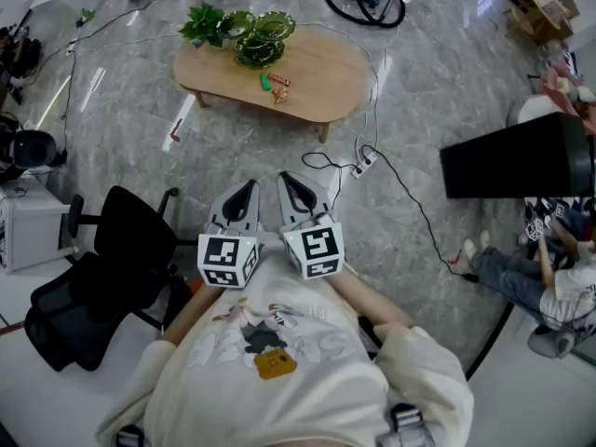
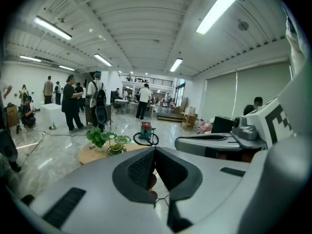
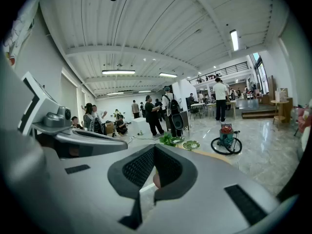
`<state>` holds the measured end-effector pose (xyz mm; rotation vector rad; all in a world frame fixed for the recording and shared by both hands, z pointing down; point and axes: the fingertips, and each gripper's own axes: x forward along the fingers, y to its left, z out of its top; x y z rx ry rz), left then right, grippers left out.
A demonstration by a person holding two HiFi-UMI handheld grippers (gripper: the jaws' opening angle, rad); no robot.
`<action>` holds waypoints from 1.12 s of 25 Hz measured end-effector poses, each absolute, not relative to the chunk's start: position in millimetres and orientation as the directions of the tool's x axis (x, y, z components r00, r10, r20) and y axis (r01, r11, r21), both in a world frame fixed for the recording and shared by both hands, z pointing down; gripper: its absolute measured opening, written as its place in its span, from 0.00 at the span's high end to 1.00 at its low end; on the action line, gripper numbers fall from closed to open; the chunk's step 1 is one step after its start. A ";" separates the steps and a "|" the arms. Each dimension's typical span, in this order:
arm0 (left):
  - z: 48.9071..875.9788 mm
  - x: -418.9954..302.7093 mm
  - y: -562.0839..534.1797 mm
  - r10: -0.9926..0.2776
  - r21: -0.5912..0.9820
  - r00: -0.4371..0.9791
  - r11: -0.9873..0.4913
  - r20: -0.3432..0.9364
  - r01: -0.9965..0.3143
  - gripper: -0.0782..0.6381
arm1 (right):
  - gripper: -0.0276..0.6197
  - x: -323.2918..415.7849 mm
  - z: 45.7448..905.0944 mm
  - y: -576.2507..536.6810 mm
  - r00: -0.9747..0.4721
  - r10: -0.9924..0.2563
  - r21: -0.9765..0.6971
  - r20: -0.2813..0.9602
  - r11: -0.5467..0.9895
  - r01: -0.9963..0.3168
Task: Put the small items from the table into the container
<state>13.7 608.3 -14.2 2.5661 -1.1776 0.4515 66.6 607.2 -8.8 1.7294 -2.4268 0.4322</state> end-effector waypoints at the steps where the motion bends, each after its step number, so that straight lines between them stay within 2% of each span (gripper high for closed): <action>1: -14.0 10.8 607.1 -0.683 0.124 0.617 -0.625 0.392 -0.771 0.90 | 0.96 62.4 -11.0 608.1 -0.341 -0.902 -0.147 0.263 0.312 -0.939; 8: -11.2 1.1 608.7 -0.669 0.127 0.627 -0.637 0.400 -0.761 0.90 | 0.96 51.7 -9.6 610.2 -0.342 -0.895 -0.161 0.287 0.307 -0.938; 12: -8.9 -10.6 606.1 -0.671 0.139 0.624 -0.628 0.401 -0.765 0.90 | 0.96 43.2 -16.1 606.5 -0.370 -0.903 -0.176 0.220 0.336 -0.925; 15: -7.9 -24.4 602.7 -0.668 0.158 0.625 -0.622 0.403 -0.767 0.90 | 0.96 29.6 -17.1 605.7 -0.385 -0.897 -0.188 0.218 0.348 -0.918; 28: -3.0 -121.1 581.1 -0.680 0.220 0.627 -0.591 0.381 -0.776 0.90 | 0.96 -25.1 -13.4 578.5 -0.299 -0.921 -0.145 0.249 0.270 -0.952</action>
